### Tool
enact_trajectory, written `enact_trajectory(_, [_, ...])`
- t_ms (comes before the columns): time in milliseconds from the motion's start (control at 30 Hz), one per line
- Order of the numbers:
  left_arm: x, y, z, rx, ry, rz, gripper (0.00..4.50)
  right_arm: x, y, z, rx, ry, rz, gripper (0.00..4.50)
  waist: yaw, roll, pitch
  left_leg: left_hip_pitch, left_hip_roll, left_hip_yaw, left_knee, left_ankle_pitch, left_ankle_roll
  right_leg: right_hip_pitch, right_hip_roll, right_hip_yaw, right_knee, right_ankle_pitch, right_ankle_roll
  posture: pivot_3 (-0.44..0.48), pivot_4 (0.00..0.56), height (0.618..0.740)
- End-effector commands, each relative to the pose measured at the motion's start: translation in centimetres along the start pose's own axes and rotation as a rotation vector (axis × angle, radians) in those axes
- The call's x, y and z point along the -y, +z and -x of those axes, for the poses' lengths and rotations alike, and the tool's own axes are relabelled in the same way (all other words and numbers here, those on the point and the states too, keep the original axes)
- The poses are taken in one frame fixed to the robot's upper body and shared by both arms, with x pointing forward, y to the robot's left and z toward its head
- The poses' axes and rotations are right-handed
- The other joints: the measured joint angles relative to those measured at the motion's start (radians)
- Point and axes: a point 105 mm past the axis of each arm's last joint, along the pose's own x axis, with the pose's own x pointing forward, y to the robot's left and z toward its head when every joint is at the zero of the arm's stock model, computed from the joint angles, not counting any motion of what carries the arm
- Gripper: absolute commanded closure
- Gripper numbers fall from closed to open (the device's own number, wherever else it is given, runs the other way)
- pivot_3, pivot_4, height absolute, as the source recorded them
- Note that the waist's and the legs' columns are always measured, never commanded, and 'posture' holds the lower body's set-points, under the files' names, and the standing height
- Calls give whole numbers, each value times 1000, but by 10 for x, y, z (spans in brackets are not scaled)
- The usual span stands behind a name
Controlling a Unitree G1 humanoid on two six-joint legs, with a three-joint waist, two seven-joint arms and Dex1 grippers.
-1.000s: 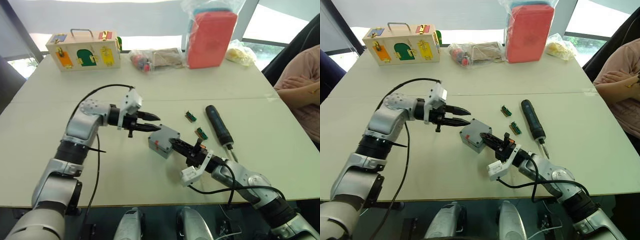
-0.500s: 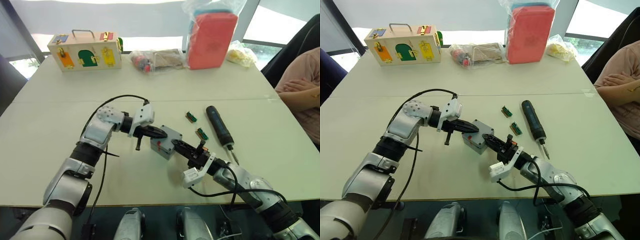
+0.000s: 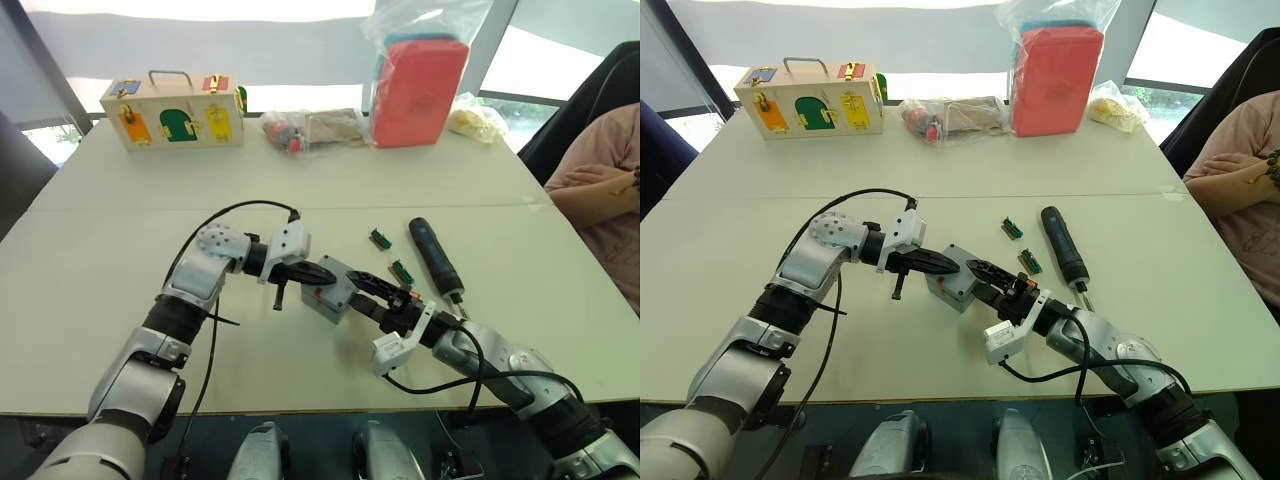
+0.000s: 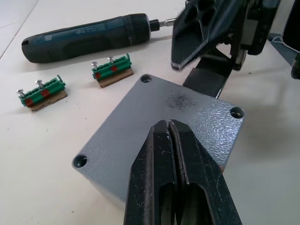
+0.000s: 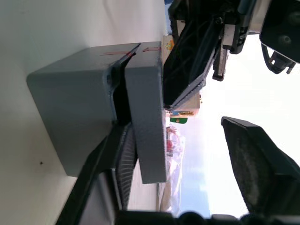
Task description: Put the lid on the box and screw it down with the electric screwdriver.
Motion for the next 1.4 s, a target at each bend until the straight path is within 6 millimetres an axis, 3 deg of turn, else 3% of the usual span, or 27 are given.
enact_trajectory(33, [15, -33, -10, -101, -41, 79, 4500, -31, 0, 17, -11, 139, -27, 293, 1, 0, -3, 2, 0, 0, 0, -1, 1, 3, 0, 0, -1, -1, -2, 0, 150, 730])
enact_trajectory(67, [16, -36, -11, -108, -40, 89, 4500, -30, -1, 19, -11, 142, -23, 41, 1, 0, -5, 5, 0, 0, 0, -1, 2, 5, 0, 0, -2, -2, -2, 0, 150, 730])
enact_trajectory(333, [22, -57, -15, -146, -34, 139, 4500, -20, -11, 28, -13, 153, 9, 41, 21, 3, -14, 15, 0, 1, -4, -3, 5, 19, 0, 0, -14, -2, -3, 0, 150, 730])
enact_trajectory(800, [22, -65, -21, -147, -23, 163, 4500, -1, -14, 40, 18, 177, -25, 41, 18, 6, -18, 16, -1, -2, -4, -3, 5, 22, -2, 2, -17, -3, -3, 0, 150, 730])
enact_trajectory(1000, [7, -26, -11, 29, 53, 147, 4500, 17, -7, 30, 35, 107, -368, 41, 17, 6, -17, 15, 1, -5, -5, -3, 5, 21, -1, 2, -17, -3, -3, 0, 150, 730])
enact_trajectory(1100, [-7, -3, 7, 94, 129, 133, 4500, 18, -10, 36, 19, 171, -607, 653, 18, 6, -11, 14, 2, -5, -5, -3, 5, 20, -1, 2, -17, -3, -3, 0, 150, 730])
enact_trajectory(1200, [-20, 6, 29, 115, 240, 126, 4500, 13, -6, 38, -7, 234, -844, 1643, 18, 5, -5, 10, 2, -6, -5, -3, 5, 16, -1, 2, -16, -3, -3, 0, 150, 730])
enact_trajectory(1300, [-25, -3, 45, 67, 326, 126, 4500, 10, -8, 34, -56, 234, -973, 2837, 17, 6, -4, -2, 3, -7, -4, -3, 5, 3, -1, 2, -14, -2, -2, 0, 150, 730])
enact_trajectory(1400, [-25, -14, 51, 47, 370, 155, 4500, 7, -11, 31, -98, 226, -1067, 4027, 19, 9, -2, -3, 3, -7, -4, -3, 5, 2, 0, 2, -13, -1, -2, 0, 150, 730])
